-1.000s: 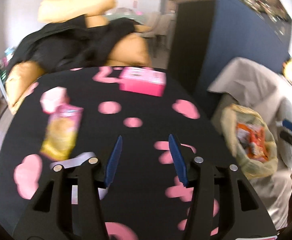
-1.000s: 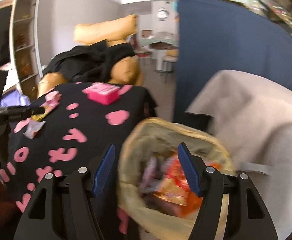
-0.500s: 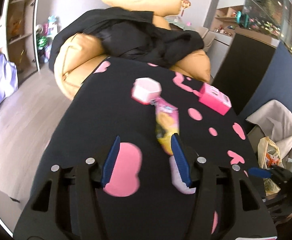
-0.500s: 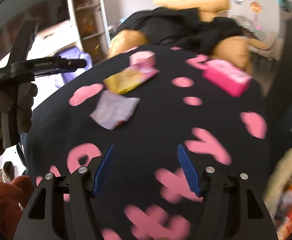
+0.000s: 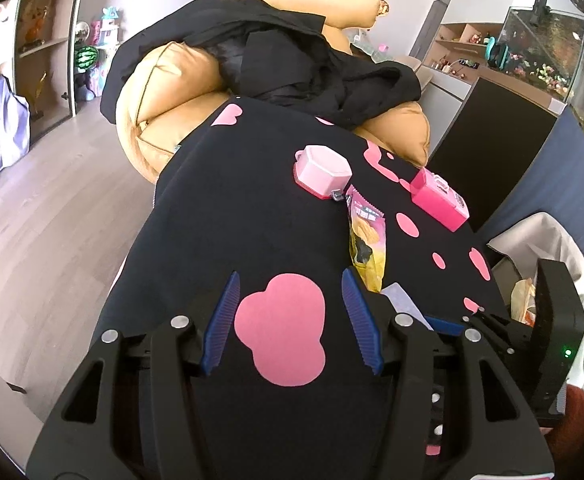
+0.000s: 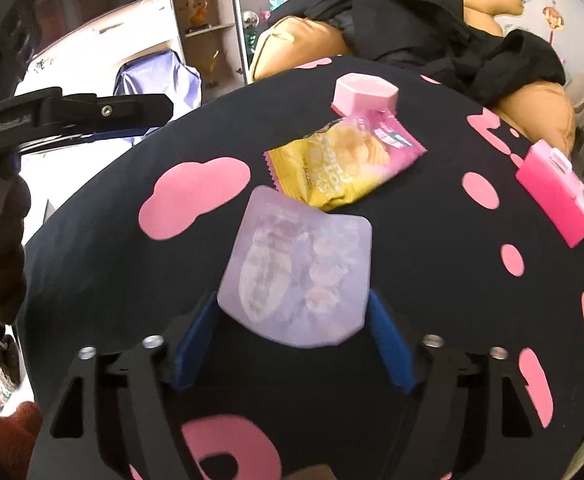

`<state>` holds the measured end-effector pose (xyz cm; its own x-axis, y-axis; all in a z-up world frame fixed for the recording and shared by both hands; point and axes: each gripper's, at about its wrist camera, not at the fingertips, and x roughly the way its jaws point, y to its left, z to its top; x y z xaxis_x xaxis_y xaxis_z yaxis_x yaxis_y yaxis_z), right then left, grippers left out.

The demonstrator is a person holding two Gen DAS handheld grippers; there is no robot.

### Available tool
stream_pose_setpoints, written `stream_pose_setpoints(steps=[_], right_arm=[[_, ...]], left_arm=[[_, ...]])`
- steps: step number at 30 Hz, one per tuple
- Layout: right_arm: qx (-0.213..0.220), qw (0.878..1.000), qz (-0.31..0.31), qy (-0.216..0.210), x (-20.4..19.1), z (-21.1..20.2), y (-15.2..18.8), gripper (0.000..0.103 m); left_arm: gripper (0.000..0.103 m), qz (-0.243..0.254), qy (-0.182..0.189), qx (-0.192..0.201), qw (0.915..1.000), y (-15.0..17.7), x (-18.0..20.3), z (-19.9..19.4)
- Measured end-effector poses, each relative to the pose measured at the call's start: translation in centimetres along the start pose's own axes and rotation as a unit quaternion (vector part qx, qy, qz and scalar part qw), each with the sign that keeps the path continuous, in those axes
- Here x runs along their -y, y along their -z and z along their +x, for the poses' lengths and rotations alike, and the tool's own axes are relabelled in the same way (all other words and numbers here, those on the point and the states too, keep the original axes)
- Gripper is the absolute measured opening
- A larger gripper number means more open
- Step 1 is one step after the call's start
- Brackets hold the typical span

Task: Collect trash
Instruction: 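Move both tools back over the table toward the biscuit packet and plastic tray, then grasp the clear plastic tray with the right tool while the left tool grasps the biscuit packet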

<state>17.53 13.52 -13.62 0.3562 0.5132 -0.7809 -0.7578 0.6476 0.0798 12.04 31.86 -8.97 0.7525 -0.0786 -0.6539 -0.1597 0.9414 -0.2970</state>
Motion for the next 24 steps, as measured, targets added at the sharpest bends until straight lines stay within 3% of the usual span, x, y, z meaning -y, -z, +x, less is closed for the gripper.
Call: stream_pose_setpoints(steps=[5, 10, 12, 21, 24], right_arm=[[0.009, 1.000, 0.000, -0.005, 0.0, 0.5, -0.6, 0.078], [0.022, 1.000, -0.001, -0.011, 1.0, -0.5, -0.6, 0.051], [0.032, 0.999, 0.002, -0.013, 1.6, -1.8, -0.5, 0.033], [0.024, 0.999, 0.029, -0.002, 5.0, -4.8, 2.1, 0.009], [0.031, 0.998, 0.050, 0.001, 6.3, -6.1, 3.0, 0.007]], left_arm=[[0.051, 0.001, 0.002, -0.006, 1.0000, -0.1, 0.0, 0.5], [0.051, -0.003, -0.005, -0.010, 0.9999, -0.1, -0.3, 0.4], [0.051, -0.004, -0.008, -0.011, 0.9999, -0.1, -0.4, 0.5], [0.051, -0.003, 0.011, -0.034, 0.9993, -0.3, 1.3, 2.3], [0.051, 0.008, 0.017, -0.046, 0.9988, -0.6, 2.5, 3.4]])
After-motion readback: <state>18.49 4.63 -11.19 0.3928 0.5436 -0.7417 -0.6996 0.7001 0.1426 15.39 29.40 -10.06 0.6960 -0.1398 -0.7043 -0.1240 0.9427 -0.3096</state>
